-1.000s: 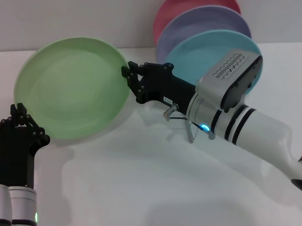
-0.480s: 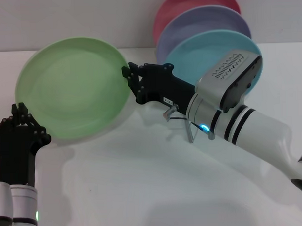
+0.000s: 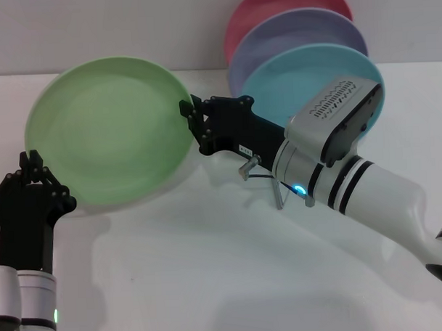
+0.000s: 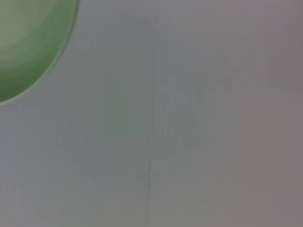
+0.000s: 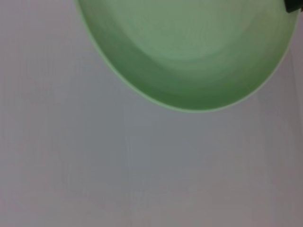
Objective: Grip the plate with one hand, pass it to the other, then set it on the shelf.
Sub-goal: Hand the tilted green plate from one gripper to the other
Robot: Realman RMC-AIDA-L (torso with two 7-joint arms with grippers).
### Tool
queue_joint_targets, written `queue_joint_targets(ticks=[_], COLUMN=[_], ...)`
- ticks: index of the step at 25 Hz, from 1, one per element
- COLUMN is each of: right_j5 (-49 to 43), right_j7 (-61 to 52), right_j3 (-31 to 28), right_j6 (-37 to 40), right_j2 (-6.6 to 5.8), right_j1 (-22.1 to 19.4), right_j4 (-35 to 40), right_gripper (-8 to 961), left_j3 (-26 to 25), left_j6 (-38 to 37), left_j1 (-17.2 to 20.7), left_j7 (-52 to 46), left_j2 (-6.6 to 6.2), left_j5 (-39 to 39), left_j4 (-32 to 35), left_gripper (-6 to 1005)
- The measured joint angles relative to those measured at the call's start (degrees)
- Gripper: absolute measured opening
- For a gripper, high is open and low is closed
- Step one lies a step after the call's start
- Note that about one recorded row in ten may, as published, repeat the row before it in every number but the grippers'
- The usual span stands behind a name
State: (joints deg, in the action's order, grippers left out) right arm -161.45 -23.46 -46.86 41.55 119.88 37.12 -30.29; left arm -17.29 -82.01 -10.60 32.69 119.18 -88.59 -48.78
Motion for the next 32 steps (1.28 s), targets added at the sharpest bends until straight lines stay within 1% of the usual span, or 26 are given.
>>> queue_joint_targets(ticks=[32], right_j5=[0.0], right_j7=[0.8], right_j3=[-0.6], right_j6=[-0.2], right_j2=[0.00], right_j1=[-0.1], right_j4=[-0.2], right_gripper=[67], left_j3=[0.3], left_j6=[0.1], left_j1=[0.0], left_j7=[-0.4], left_j2=[0.00], left_j5=[0.2], left_j4=[0.0], left_gripper=[46])
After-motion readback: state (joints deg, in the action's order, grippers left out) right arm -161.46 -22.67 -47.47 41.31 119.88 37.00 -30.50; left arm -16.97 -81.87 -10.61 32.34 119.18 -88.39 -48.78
